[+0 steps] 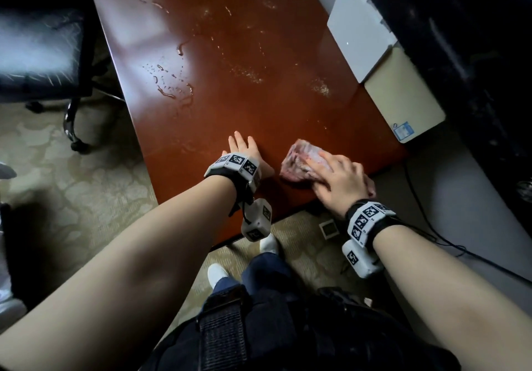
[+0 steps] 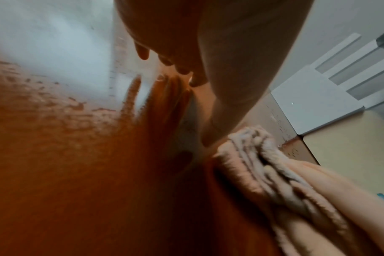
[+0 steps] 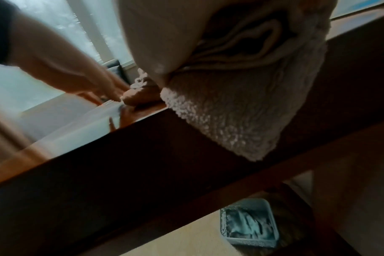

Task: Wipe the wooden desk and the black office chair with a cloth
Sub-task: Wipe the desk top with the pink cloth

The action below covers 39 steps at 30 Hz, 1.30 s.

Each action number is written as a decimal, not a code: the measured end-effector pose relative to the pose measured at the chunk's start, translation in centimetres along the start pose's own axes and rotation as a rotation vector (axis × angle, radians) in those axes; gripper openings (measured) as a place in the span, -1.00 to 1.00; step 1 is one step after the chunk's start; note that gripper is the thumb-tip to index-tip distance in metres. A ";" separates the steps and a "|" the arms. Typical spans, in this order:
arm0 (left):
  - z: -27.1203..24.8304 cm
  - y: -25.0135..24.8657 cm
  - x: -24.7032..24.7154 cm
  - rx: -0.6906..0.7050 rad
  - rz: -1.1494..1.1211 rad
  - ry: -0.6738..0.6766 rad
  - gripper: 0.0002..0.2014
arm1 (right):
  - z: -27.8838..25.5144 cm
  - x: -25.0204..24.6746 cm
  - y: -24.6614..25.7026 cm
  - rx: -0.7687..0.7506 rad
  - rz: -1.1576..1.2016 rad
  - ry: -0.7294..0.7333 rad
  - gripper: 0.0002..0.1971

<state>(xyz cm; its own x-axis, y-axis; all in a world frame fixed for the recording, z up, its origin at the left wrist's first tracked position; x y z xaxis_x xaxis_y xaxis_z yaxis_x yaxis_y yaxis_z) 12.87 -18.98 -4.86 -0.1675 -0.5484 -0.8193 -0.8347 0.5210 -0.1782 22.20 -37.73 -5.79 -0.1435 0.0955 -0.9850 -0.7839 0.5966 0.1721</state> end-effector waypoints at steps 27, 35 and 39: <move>3.5 -1.2 -0.3 -0.071 0.014 -0.012 0.30 | 7.9 -2.3 -6.3 0.517 -0.176 -0.102 -0.60; 3.6 -1.8 -1.1 -0.092 0.116 0.020 0.33 | 6.9 -0.7 1.4 0.074 -0.069 -0.052 -0.62; 4.1 -2.3 -2.5 -0.081 0.246 0.098 0.36 | 6.0 -0.9 -0.8 -0.108 -0.037 -0.040 -0.48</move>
<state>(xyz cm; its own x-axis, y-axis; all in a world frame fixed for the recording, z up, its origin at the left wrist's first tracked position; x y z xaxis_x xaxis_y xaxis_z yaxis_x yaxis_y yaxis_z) 17.39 -16.15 -4.68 -0.4170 -0.4747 -0.7751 -0.8011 0.5948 0.0667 26.55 -33.46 -5.11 -0.0904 0.1083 -0.9900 -0.8492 0.5110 0.1334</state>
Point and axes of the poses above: each hand's wrist, its own z-axis towards the middle knuckle, its own x-axis out of the palm, y = z × x, the point moved 3 cm from there along z, towards the middle knuckle, and after that the axes turned 10 degrees about -y, right-handed, at the moved point
